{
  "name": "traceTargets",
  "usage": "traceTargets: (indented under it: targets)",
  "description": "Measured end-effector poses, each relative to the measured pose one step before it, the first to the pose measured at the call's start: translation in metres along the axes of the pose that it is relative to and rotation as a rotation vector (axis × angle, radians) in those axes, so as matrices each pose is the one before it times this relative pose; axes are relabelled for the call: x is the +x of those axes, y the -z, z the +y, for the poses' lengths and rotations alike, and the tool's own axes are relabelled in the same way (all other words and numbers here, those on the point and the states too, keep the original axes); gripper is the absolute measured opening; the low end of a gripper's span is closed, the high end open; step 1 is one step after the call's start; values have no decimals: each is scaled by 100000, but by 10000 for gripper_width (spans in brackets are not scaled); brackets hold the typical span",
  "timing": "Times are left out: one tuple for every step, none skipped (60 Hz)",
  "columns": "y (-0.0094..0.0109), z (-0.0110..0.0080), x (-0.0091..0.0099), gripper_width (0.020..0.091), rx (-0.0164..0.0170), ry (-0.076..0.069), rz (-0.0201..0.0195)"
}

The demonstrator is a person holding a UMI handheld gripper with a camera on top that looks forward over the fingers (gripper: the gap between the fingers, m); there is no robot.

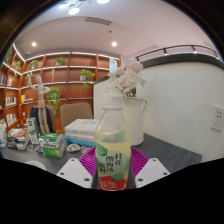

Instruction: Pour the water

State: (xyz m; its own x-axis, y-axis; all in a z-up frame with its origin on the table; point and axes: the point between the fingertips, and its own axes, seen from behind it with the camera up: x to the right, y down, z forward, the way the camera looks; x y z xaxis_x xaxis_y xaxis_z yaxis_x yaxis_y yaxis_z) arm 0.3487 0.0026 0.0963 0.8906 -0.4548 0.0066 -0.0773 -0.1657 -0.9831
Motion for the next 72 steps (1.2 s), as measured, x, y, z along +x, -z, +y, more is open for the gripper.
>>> traceTargets:
  targets:
    - [115, -62, 100, 439, 10, -139, -57]
    - [-79, 16, -61, 443, 227, 178, -3]
    - [-15, 6, -44, 442, 174, 209, -30]
    - [-20, 26, -13, 454, 119, 315, 60]
    - [7, -7, -43, 458, 147, 205, 25]
    - [-5, 6, -39, 466, 19, 149, 31]
    - [11, 19, 5, 478, -18, 165, 186]
    - [-3, 1, -11, 480, -63, 126, -8]
    - [-4, 39, 5, 494, -232, -73, 24]
    - [25, 21, 9, 503, -311, -96, 124]
    - [41, 127, 69, 509, -769, -167, 182]
    - [70, 146, -9, 523, -833, -238, -31]
    - [85, 69, -29, 558, -563, -225, -205]
    - [166, -33, -46, 605, -173, -283, -378]
    - [169, -99, -62, 647, 141, -372, -494]
    - [238, -136, -50, 688, 355, -557, -547]
    - [277, -183, -66, 723, 525, -662, -655]
    - [311, -205, -98, 753, 575, -737, -877]
    - [330, -198, -152, 779, 525, -813, -1050]
    - [327, -141, -178, 794, 323, -874, -1122]
    - [358, -109, -140, 808, 182, -944, -947]
    - [370, -107, -88, 817, 231, -888, -725]
    - [452, -131, -19, 820, 304, -765, -510]
    - [511, -148, -101, 821, 396, -590, -140]
    - [426, -104, -21, 819, 411, -547, -287]
    - [446, -84, -5, 815, 299, -415, -196]
    - [483, -39, -9, 810, 114, -197, -188]
    - [461, 33, -45, 808, -157, 1, -137]
    - [494, 101, -31, 811, -437, 241, -119]
    - [520, 146, -58, 811, -518, 545, -196]
    - [492, 98, -42, 811, -399, 791, -219]
    - [286, 111, 25, 813, -152, 850, -260]
    - [581, 52, 25, 815, -224, 1070, 99]
    - [535, 105, 60, 814, -297, 1019, 202]
    - [541, 145, 50, 815, -393, 1008, 105]
    - [464, 188, -42, 814, -253, 813, -19]
    - [504, 98, -25, 813, -309, 922, -149]
    - [513, 110, -51, 812, -230, 863, -332]
    - [473, 124, -100, 813, -245, 768, -466]
    - [516, 135, -116, 813, -248, 624, -484]
    - [522, 140, -86, 813, -227, 455, -442]
    - [402, 128, 90, 814, -239, 322, -460]
    - [520, 129, -126, 816, -308, 180, -491]
    - [475, 137, -168, 814, -358, 71, -552]
    - [461, 197, -117, 815, -293, 74, -604]
    - [427, 172, -153, 814, -352, -76, -605]
    - [396, 139, -128, 813, -292, -109, -555]
    - [370, 150, -125, 814, -242, -132, -450]
    - [383, 129, -99, 816, -195, -214, -284]
    - [345, 104, -96, 815, -87, -219, -149]
    - [351, 69, -100, 812, 74, -179, -124]
    - [266, 10, -71, 810, 160, -19, -361]
    - [365, 52, -214, 811, 168, 90, -387]
    - [345, 70, -246, 812, 71, 206, -573]
    - [306, 92, -256, 811, 8, 209, -658]
    - [298, 83, -277, 811, 88, 264, -603]
    - [272, 42, -240, 812, 171, 244, -469]
    - [279, 18, -126, 812, 91, 108, -382]
    - [230, 22, -176, 814, 200, -30, -359]
    - [210, -16, -181, 814, 290, -163, -389]
    - [221, 7, -222, 814, 263, -328, -464]
    - [195, 30, -199, 814, 179, -404, -548]
    - [163, 69, -213, 813, 42, -443, -564]
    - [79, 48, -248, 813, -106, -356, -608]
    - [159, 67, -221, 813, -107, -397, -577]
    - [138, 71, -165, 812, -97, -312, -455]
    - [117, 42, -133, 811, -88, -190, -309]
    - [100, 46, -113, 810, -143, 29, -199]
    - [90, 59, -104, 811, -177, 193, -169]
    - [102, 49, -116, 811, -109, 263, -178]
    - [5, 65, -31, 812, 103, 144, -237]
    - [91, -32, -86, 812, 237, -228, -307]
